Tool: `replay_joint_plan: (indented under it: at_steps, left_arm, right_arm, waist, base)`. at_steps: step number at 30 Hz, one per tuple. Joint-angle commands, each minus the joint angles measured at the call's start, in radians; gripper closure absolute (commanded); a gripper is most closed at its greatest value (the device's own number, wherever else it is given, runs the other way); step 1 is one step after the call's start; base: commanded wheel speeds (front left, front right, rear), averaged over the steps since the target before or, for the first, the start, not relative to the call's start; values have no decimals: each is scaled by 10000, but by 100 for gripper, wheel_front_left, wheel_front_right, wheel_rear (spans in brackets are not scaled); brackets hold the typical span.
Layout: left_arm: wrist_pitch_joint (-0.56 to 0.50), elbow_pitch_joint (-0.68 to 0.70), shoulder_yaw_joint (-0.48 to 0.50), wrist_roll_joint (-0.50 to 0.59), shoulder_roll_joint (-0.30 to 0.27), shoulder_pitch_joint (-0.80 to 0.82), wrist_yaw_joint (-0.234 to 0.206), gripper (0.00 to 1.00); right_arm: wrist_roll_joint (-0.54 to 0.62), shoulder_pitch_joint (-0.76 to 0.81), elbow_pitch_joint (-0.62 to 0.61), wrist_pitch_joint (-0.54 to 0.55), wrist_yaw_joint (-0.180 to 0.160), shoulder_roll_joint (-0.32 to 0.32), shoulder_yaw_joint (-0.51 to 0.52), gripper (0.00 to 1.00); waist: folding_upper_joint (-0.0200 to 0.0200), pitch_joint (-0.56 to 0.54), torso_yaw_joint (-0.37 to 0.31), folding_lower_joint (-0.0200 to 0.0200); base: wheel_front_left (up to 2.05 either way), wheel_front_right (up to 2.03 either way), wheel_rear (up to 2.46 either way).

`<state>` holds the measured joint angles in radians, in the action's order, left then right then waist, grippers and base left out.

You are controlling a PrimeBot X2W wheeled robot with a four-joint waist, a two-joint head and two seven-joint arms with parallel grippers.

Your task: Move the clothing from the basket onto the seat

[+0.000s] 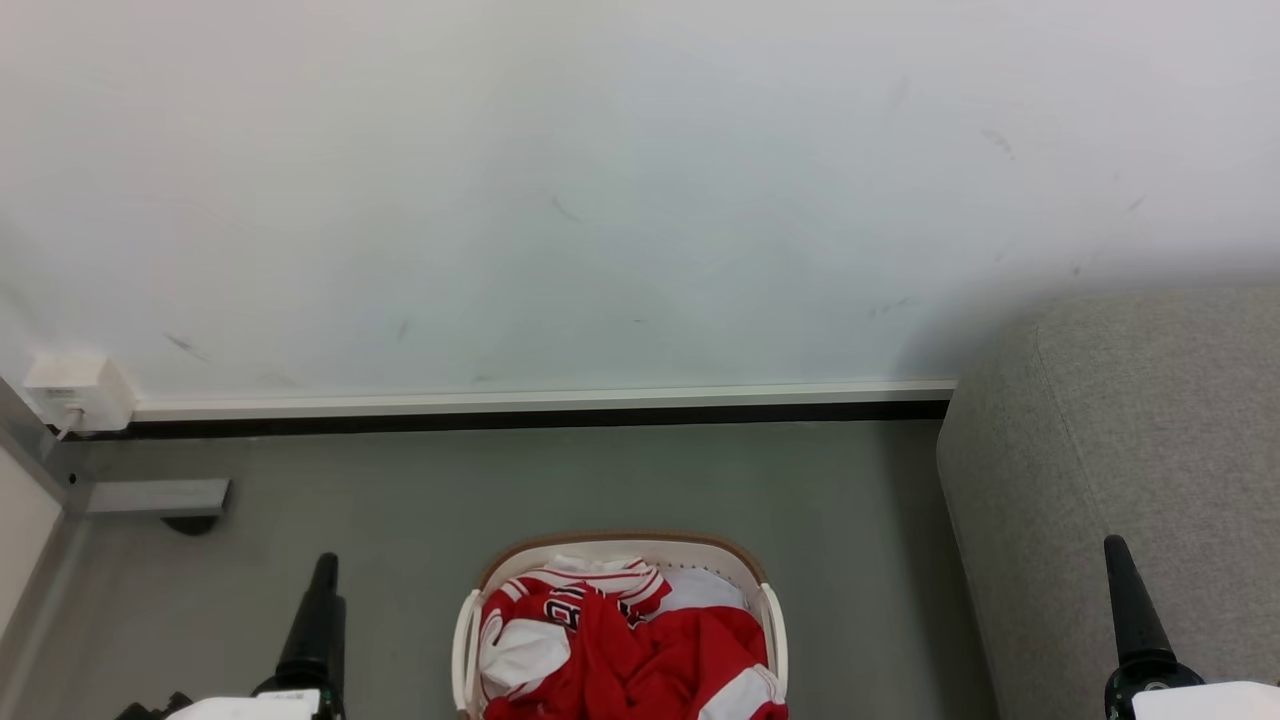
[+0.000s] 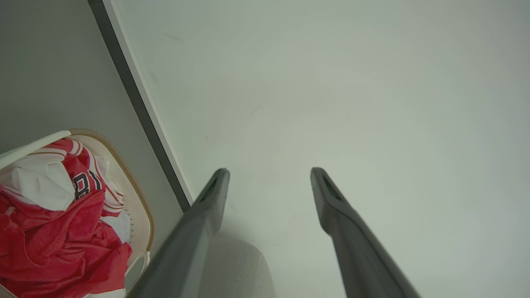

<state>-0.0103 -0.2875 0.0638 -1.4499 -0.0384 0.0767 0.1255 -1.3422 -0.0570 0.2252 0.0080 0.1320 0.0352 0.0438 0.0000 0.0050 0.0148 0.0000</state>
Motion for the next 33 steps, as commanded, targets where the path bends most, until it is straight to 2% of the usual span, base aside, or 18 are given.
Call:
replay_joint_plan:
  at_steps: [1, 33]
  left_arm:
    - [142, 94, -12, 267, -76, 127, 39, 0]
    - [1258, 197, -337, 5887, -117, -57, 55, 0]
  right_arm:
    - [409, -11, -224, -116, -5, 103, -34, 0]
    - [6143, 423, -822, -1225, -11, 148, -246, 0]
  waist:
    - [0, -2, 24, 0]
    - [0, -3, 230, 0]
  base:
    - [0, 0, 0]
    - [0, 0, 0]
